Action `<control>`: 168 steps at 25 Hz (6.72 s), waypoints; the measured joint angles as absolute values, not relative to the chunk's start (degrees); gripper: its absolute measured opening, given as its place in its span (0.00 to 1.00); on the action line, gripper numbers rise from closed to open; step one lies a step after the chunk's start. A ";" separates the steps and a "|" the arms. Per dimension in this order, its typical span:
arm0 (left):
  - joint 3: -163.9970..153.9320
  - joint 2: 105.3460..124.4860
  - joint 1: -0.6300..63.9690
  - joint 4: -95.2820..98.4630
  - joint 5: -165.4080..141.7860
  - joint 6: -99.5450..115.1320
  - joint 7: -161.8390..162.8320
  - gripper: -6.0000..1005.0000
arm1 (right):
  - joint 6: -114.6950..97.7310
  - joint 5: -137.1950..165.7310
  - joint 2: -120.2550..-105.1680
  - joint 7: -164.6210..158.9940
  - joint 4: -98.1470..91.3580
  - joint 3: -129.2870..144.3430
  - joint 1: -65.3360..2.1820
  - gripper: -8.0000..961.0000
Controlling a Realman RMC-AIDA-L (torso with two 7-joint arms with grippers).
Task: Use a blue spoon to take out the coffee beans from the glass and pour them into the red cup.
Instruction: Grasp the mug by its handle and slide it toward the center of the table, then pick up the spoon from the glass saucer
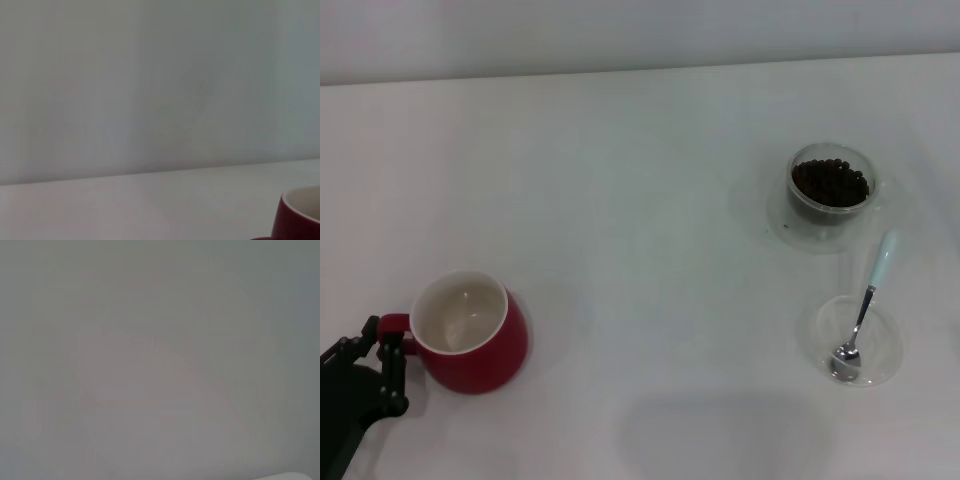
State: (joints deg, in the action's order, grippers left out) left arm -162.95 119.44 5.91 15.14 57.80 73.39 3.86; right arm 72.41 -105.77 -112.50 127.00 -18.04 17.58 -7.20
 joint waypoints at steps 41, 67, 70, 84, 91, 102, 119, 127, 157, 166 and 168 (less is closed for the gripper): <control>-162.96 119.59 31.89 15.91 42.17 55.66 6.82 0.12 | 72.53 -106.00 -113.70 130.12 -18.42 17.58 -9.55 0.74; -162.82 119.79 42.06 18.27 32.72 42.85 12.38 0.10 | 72.70 -105.99 -113.82 130.96 -18.46 17.58 -9.93 0.73; -162.38 119.79 42.01 18.30 30.10 43.15 12.25 0.10 | 72.72 -105.99 -113.82 131.27 -18.41 17.58 -9.93 0.73; -156.05 119.80 37.83 21.83 29.95 43.56 2.63 0.19 | 72.70 -106.52 -114.19 133.04 -18.51 16.99 -9.22 0.72; -154.32 119.76 34.58 23.41 29.68 44.39 -2.39 0.40 | 72.64 -106.53 -113.75 133.07 -18.91 16.96 -9.03 0.72; -154.23 119.75 29.88 23.62 29.62 45.73 -5.27 0.67 | 72.56 -106.52 -113.37 133.07 -19.37 16.96 -8.29 0.72; -149.47 119.37 16.12 24.93 30.90 57.89 -9.90 0.67 | 74.35 -102.90 -113.11 124.27 -23.55 17.76 -5.53 0.71; -144.76 119.26 11.48 23.12 31.06 65.99 -9.78 0.67 | 75.20 -91.76 -109.60 102.32 -27.23 17.76 -6.59 0.71; -139.07 118.82 10.59 10.77 39.59 88.00 -1.43 0.66 | 84.73 -54.92 -106.38 71.61 -23.73 20.90 -19.26 0.69; -139.11 118.83 10.28 9.44 39.31 88.83 -1.44 0.65 | 83.50 -54.79 -107.50 71.63 -23.73 22.98 -20.80 0.69; -139.03 118.83 10.28 9.41 39.29 88.84 -1.45 0.65 | 82.96 -54.78 -107.56 71.55 -23.72 23.02 -20.90 0.69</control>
State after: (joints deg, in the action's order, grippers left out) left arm -139.03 118.83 10.28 9.41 39.29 88.84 -1.45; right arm 82.96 -54.78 -107.56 71.55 -23.73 23.02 -20.90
